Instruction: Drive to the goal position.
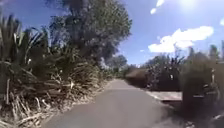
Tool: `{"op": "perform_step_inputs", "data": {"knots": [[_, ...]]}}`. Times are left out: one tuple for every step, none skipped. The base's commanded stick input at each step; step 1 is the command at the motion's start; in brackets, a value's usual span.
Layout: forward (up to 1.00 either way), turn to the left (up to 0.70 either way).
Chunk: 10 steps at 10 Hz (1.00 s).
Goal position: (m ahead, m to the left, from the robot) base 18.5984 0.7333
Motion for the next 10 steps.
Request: {"op": "perform_step_inputs", "data": {"knots": [[1.00, 0.00], [1.00, 0.00], [1.00, 0.00], [1.00, 0.00], [1.00, 0.00], [1.00, 0.00], [1.00, 0.00], [1.00, 0.00], [1.00, 0.00], [1.00, 0.00]]}}
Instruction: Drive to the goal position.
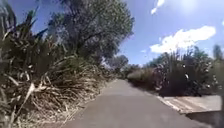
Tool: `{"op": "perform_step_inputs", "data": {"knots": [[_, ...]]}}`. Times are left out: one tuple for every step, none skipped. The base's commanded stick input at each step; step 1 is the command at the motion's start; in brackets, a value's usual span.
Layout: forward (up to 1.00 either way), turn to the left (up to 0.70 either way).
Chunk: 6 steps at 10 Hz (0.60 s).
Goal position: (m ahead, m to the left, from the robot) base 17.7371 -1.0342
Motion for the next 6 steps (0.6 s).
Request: {"op": "perform_step_inputs", "data": {"knots": [[1.00, 0.00], [1.00, 0.00], [1.00, 0.00], [1.00, 0.00], [1.00, 0.00], [1.00, 0.00]]}}
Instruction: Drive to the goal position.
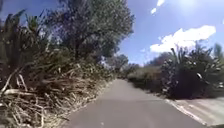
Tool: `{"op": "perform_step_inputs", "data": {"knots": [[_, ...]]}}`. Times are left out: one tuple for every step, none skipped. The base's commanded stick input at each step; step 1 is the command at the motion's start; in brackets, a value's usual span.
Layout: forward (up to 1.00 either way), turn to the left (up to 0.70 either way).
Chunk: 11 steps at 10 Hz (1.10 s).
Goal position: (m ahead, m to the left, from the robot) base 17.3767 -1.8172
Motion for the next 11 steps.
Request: {"op": "perform_step_inputs", "data": {"knots": [[1.00, 0.00], [1.00, 0.00], [1.00, 0.00], [1.00, 0.00], [1.00, 0.00], [1.00, 0.00], [1.00, 0.00], [1.00, 0.00], [1.00, 0.00], [1.00, 0.00], [1.00, 0.00]]}}
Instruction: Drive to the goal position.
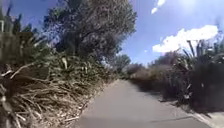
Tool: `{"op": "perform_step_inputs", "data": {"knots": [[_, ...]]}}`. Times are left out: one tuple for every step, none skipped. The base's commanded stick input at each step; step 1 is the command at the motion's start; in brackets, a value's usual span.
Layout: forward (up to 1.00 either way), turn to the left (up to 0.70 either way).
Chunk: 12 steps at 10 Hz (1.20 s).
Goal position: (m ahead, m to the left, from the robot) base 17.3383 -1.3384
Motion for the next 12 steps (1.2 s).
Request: {"op": "perform_step_inputs", "data": {"knots": [[1.00, 0.00], [1.00, 0.00], [1.00, 0.00], [1.00, 0.00], [1.00, 0.00], [1.00, 0.00], [1.00, 0.00], [1.00, 0.00], [1.00, 0.00], [1.00, 0.00], [1.00, 0.00], [1.00, 0.00]]}}
